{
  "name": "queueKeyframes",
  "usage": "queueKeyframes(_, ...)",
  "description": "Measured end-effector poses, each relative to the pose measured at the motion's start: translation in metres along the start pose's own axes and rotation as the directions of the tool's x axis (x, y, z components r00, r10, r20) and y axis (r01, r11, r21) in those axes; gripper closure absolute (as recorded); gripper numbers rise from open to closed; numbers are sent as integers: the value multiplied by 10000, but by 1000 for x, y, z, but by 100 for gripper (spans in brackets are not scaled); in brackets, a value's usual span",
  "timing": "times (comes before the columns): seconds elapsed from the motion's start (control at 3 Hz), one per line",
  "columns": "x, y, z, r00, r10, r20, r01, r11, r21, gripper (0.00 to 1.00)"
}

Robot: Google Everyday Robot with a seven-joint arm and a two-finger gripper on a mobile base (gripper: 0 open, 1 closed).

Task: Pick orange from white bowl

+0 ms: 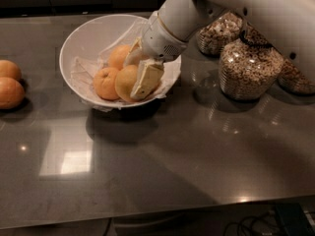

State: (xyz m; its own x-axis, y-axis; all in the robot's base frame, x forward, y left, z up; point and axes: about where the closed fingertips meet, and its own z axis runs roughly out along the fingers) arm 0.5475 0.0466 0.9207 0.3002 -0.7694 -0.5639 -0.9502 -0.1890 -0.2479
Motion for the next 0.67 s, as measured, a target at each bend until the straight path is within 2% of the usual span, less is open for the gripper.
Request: queueKeyframes(0.67, -16, -20, -40, 9990, -423, -148, 435, 9942, 985, 100)
